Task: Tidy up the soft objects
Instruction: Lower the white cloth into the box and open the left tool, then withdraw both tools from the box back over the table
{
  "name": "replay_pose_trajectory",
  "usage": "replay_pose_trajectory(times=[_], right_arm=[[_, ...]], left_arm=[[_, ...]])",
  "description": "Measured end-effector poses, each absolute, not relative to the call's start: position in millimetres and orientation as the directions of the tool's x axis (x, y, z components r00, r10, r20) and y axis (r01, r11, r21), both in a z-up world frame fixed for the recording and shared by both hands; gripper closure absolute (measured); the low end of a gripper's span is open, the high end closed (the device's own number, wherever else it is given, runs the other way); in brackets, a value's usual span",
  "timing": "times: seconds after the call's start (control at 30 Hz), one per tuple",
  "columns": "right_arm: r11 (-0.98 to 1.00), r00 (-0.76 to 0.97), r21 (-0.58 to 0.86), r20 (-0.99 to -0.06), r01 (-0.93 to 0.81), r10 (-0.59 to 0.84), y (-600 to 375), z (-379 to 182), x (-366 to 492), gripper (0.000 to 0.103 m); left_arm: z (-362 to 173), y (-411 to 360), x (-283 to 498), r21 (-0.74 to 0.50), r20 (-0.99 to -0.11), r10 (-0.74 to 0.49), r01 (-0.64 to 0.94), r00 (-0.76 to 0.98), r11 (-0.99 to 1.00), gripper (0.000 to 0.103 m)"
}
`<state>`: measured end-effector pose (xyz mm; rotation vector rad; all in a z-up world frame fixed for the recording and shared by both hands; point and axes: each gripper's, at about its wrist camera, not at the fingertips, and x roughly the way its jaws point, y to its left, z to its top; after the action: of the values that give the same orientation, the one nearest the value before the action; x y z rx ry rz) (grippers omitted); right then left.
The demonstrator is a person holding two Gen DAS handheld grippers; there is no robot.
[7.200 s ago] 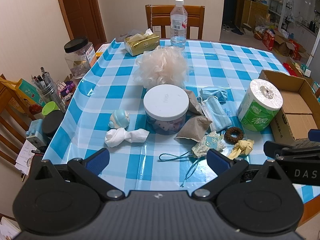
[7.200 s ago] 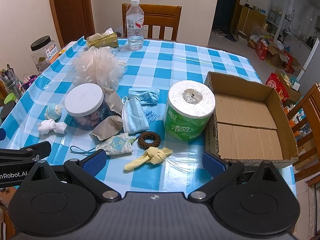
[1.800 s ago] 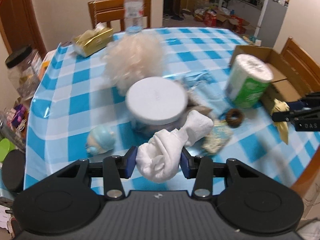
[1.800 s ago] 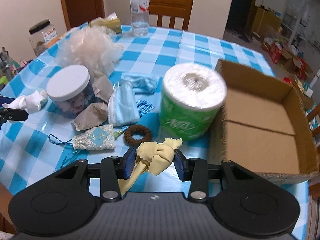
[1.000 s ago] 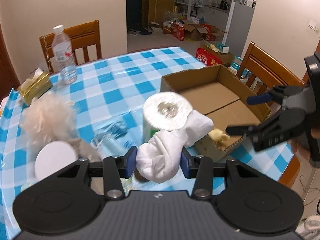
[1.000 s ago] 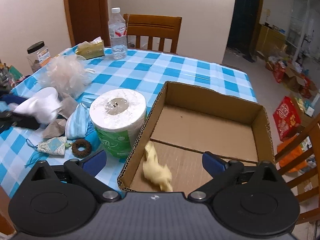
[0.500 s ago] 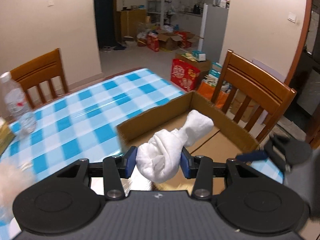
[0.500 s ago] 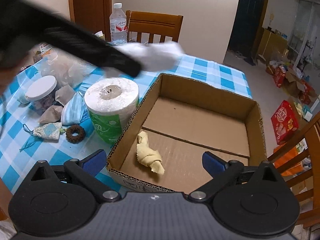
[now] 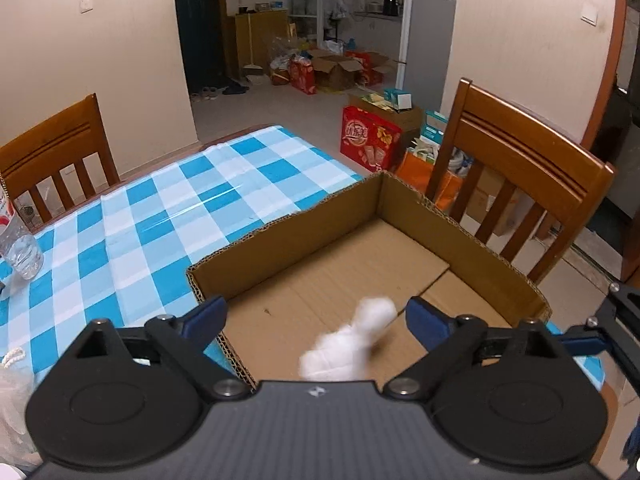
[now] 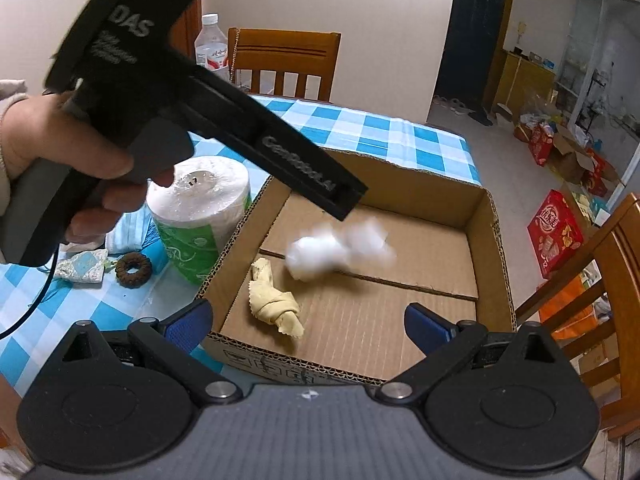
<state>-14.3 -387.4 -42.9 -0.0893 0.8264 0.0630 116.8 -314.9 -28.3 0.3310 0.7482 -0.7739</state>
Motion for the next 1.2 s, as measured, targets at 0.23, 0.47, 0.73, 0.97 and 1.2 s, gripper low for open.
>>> replay_pose_trajectory(times=[0.23,0.47,0.73,0.97,1.2], right_arm=[[0.996,0.671,-0.039,-0.741,-0.084,0.027,-384.6,-45.9,-11.0,0.0],[0.997,0.677,-0.028,-0.736,-0.078,0.032,-379.1,-44.2,-12.0,0.0],[0.997,0.675,-0.031,-0.737,-0.073,0.027,-368.5,-43.8,-18.9,0.0],[0.998,0.678,-0.045,-0.735,-0.034,-0.01,-345.1,-43.0,-27.1,0.0],[0.999,0.655,-0.049,-0.756,-0.015,-0.027,-302.8,-45.7,-23.8,0.0]], left_arm=[[-24.6,-301.8,108.3,0.041,-0.714,-0.478,0.713,0.511,0.7,0.003],[-18.2,-276.3,89.4,0.042,-0.693,-0.462,0.671,0.553,0.741,0.002],[-11.6,-227.0,63.7,0.028,-0.659,-0.417,0.574,0.626,0.819,0.001],[-27.1,-186.0,43.6,0.052,-0.681,-0.37,0.546,0.632,0.836,0.001],[-40.9,-138.3,31.3,0.068,-0.698,-0.357,0.553,0.621,0.83,0.001]])
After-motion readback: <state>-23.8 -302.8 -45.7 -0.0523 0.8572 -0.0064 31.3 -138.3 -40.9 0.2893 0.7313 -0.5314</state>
